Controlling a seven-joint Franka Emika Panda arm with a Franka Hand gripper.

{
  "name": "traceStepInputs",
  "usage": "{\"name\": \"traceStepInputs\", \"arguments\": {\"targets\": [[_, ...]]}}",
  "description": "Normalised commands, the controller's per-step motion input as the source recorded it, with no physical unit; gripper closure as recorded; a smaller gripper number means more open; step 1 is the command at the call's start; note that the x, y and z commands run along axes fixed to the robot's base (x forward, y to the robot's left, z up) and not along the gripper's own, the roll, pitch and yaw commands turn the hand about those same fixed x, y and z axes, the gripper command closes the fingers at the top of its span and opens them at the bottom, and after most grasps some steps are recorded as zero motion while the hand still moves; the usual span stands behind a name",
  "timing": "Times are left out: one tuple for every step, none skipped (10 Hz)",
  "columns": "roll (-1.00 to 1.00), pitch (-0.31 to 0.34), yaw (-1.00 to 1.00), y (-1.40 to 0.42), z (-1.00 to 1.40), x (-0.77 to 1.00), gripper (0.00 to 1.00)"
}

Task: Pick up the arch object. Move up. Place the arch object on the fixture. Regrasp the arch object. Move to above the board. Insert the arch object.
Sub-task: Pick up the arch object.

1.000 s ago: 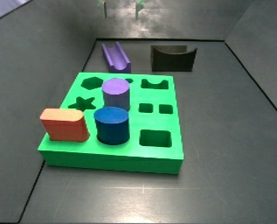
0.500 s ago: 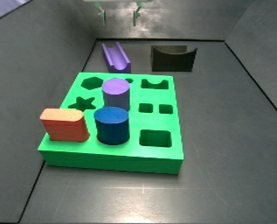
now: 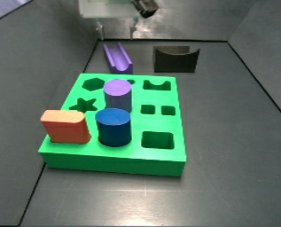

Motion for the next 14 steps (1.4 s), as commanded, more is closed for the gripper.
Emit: {"name": "traceStepInputs", "arguments": {"targets": [[-0.06, -0.127, 0.06, -0.12, -0.26, -0.26, 0.00], [0.00, -0.100, 0.11, -0.28, -0.13, -0.03, 0.00], [0.00, -0.051, 0.00, -0.25, -0.17, 0.07, 0.00], [0.00, -0.044, 0.03, -0.36, -0.15, 0.05, 0.00], [0.01, -0.019, 0.06, -0.20, -0.29, 0.04, 0.00], [0.02, -0.019, 0.07, 0.00, -0.54, 0.00, 0.00], [0.05, -0.029, 0.03, 0.00, -0.61, -0.05, 0.00], [0.00, 0.000, 0.07, 0.02, -0.46, 0.11, 0.00], [0.00, 0.000, 0.02, 0.19, -0.55, 0.07, 0.00], [0.01, 0.000, 0.04, 0.07, -0.39, 0.00, 0.00], [0.00, 0.000, 0.00, 0.00, -0.02, 0.00, 0.00], [0.00, 0.000, 0.00, 0.00, 0.00, 0.00, 1.00], [0.00, 0.000, 0.00, 0.00, 0.00, 0.00, 1.00], [0.00, 0.000, 0.00, 0.00, 0.00, 0.00, 1.00]]}}
